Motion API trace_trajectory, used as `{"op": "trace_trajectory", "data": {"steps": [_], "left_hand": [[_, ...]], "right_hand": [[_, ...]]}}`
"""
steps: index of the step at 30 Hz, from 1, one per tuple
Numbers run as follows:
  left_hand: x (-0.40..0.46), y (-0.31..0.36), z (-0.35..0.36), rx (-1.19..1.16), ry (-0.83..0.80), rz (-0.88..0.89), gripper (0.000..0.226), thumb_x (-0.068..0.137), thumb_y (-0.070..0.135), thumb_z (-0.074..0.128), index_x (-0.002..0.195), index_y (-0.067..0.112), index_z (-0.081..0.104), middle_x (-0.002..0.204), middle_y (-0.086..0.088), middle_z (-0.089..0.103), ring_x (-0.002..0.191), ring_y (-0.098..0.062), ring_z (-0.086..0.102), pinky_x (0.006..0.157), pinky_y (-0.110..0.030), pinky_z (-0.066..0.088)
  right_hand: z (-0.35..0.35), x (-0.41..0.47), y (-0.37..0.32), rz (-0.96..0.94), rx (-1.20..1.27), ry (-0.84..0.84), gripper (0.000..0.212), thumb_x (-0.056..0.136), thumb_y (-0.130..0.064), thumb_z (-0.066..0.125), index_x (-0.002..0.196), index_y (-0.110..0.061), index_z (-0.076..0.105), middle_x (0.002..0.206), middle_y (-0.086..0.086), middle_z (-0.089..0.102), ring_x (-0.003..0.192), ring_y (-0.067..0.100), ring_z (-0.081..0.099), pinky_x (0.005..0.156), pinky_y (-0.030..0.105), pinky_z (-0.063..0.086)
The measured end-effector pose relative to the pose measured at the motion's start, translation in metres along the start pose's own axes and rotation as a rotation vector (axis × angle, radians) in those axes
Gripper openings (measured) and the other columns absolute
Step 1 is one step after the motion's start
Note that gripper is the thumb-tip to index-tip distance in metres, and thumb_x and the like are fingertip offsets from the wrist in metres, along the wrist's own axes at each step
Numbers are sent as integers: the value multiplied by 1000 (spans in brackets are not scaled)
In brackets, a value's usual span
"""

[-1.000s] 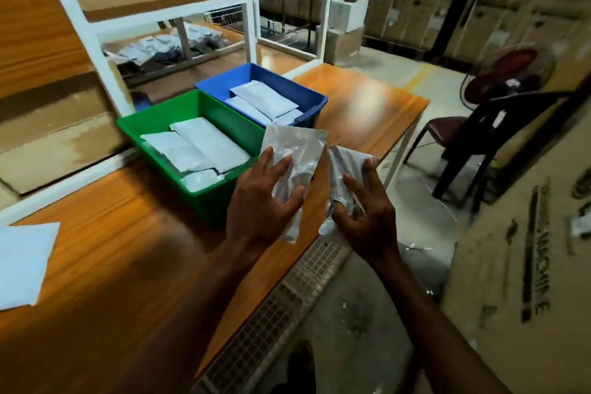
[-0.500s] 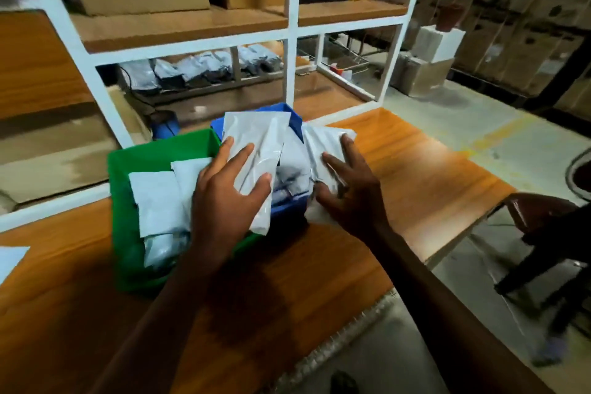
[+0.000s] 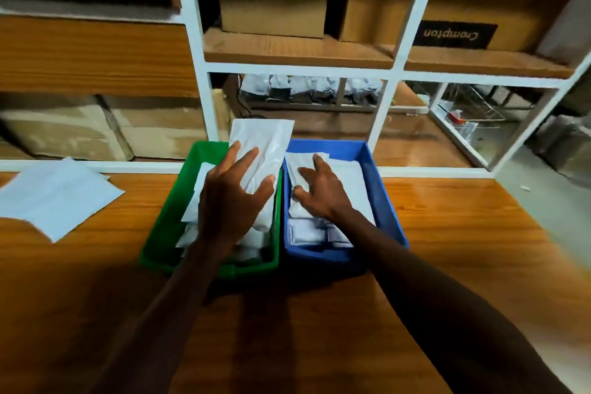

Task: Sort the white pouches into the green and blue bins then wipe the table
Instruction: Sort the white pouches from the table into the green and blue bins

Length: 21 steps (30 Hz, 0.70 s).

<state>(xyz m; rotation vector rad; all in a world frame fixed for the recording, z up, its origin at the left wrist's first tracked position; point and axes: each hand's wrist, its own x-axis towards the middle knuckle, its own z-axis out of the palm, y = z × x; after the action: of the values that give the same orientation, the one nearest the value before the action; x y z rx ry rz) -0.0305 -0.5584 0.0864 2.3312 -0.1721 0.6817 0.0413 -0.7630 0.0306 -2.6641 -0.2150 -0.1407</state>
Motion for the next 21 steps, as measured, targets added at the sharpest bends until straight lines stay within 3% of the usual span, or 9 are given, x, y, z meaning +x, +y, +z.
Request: {"op": "trace_trajectory", "data": {"steps": [4, 7, 12, 16, 21], "left_hand": [[8, -9, 4, 23, -16, 2, 62, 79, 55, 56, 133, 25, 60, 154, -1, 43, 129, -31, 52, 103, -47, 46], [15, -21, 8, 38, -34, 1, 67, 79, 60, 49, 135, 24, 58, 155, -1, 41, 133, -28, 48, 108, -43, 40], [20, -19, 25, 21, -80, -19, 66, 78, 59, 51, 135, 27, 59, 154, 2, 41, 131, -27, 50, 106, -41, 41], [29, 3, 49, -22, -95, 28, 58, 77, 47, 63, 131, 24, 64, 151, -3, 47, 125, -33, 54, 102, -40, 44], [37, 44, 106, 1, -233, 43, 58, 80, 49, 62, 135, 29, 59, 154, 1, 42, 123, -34, 51, 100, -40, 44]], "right_hand": [[35, 19, 6, 99, -352, -173, 65, 102, -53, 24, 159, -23, 15, 165, 24, 2, 153, 39, -1, 120, 60, -4], [52, 22, 7, 161, -490, -241, 67, 101, -55, 10, 160, -26, 1, 166, 20, -8, 153, 36, -14, 114, 65, -19], [37, 27, 5, 175, -409, -283, 66, 101, -56, 9, 160, -27, 5, 167, 19, -5, 154, 35, -9, 117, 64, -12], [2, 0, 12, 198, -257, -157, 66, 103, -58, 12, 160, -26, 4, 168, 12, -4, 155, 29, -9, 120, 57, -11], [-44, -89, 48, 334, -262, 7, 68, 101, -61, 17, 160, -28, 8, 168, 9, -5, 155, 27, -9, 121, 54, -5]]}}
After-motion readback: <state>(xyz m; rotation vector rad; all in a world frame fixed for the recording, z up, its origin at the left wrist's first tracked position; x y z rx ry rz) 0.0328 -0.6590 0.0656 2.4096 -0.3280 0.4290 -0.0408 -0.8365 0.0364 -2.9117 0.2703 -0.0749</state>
